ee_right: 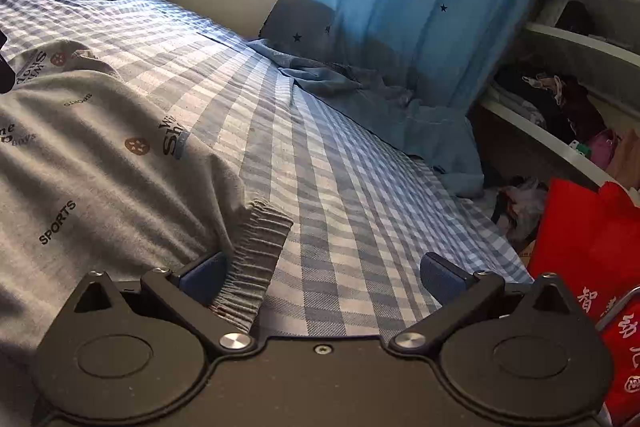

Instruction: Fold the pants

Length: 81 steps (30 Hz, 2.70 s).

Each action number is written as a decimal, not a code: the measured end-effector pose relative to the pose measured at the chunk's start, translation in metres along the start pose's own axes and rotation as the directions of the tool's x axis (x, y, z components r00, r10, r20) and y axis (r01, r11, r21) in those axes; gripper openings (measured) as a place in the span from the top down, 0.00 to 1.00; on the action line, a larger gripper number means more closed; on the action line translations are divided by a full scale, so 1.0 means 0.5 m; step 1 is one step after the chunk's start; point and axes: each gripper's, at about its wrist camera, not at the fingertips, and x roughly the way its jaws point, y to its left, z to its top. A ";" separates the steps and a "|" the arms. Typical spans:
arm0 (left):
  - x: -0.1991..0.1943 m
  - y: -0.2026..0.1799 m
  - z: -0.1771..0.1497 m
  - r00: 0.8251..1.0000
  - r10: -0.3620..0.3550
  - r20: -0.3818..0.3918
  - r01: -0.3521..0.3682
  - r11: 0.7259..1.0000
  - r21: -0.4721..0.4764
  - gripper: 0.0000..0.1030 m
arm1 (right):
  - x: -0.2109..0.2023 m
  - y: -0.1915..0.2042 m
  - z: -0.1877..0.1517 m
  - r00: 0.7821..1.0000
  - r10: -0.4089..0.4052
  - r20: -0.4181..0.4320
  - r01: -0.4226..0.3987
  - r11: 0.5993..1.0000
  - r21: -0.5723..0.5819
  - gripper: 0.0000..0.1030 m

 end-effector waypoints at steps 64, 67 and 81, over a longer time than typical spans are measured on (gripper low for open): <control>-0.099 -0.012 -0.042 0.977 -0.122 -0.177 0.095 0.984 -0.153 0.80 | 0.273 -0.228 -0.002 0.490 0.857 0.159 -0.718 0.293 0.631 0.69; -0.113 -0.032 -0.026 0.980 -0.082 -0.180 0.056 0.988 -0.144 0.88 | 0.256 -0.232 0.019 0.506 0.847 0.166 -0.739 0.326 0.590 0.80; -0.134 -0.132 0.103 1.000 -0.006 0.005 0.006 0.997 -0.079 0.90 | 0.305 -0.293 0.197 0.444 0.850 0.284 -0.876 0.343 0.340 0.82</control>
